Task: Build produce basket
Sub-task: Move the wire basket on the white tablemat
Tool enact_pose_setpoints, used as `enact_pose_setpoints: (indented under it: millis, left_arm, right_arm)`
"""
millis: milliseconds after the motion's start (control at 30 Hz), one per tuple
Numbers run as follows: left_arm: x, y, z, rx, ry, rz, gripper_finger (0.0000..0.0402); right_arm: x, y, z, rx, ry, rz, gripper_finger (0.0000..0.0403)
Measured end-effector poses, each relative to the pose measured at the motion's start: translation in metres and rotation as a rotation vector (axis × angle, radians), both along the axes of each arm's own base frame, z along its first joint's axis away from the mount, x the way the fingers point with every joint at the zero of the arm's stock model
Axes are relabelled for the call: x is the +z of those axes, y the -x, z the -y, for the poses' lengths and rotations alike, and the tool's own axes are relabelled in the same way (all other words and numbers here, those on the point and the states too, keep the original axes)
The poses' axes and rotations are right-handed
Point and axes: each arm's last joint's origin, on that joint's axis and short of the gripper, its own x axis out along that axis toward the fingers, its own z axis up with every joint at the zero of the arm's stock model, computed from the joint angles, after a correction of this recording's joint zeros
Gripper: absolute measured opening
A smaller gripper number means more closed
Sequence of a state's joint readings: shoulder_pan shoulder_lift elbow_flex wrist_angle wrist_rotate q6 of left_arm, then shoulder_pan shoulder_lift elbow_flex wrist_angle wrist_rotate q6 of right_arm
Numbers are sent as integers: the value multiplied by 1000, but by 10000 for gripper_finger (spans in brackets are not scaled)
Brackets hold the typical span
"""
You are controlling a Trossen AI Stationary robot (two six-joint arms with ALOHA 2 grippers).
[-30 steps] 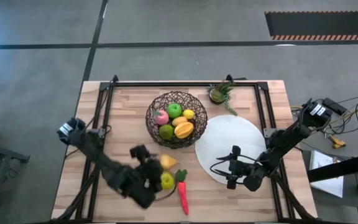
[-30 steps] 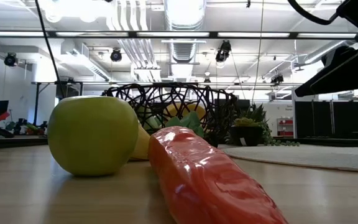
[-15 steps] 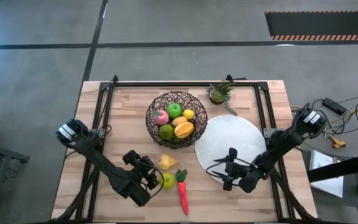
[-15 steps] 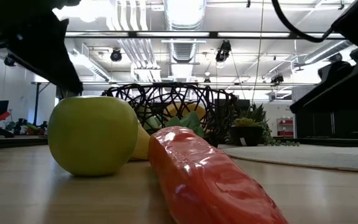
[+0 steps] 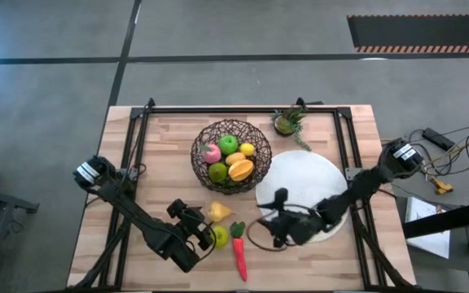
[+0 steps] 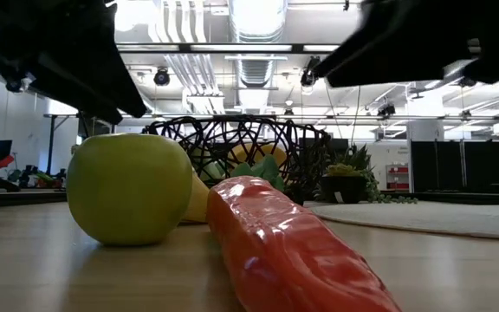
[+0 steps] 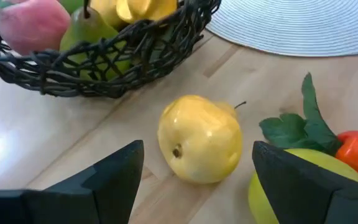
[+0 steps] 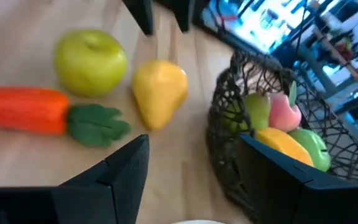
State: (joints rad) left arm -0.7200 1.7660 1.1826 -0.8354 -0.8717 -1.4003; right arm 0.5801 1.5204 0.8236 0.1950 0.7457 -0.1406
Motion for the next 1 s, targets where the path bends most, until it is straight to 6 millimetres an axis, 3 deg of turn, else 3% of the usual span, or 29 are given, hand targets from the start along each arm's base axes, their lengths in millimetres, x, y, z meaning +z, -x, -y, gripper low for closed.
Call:
enact_pose_setpoints:
  millis: [300,567,800,933,1000]
  left_arm:
    - [-18,6,-5,3,2,3,283]
    - [-28,9,-7,1,10,9,283]
    - [-29,10,-4,-13,17,14,283]
    - [-29,11,-3,-18,20,17,283]
    - [-29,11,-2,-20,22,17,283]
  right_arm:
    - [26,-49,61,-27,-38,-218,226]
    - [18,-75,104,-18,-146,-329,215]
    - [1,-88,117,-61,-148,-388,111]
    - [4,-87,116,-53,-142,-403,32]
    - [7,-83,113,-65,-147,-419,20]
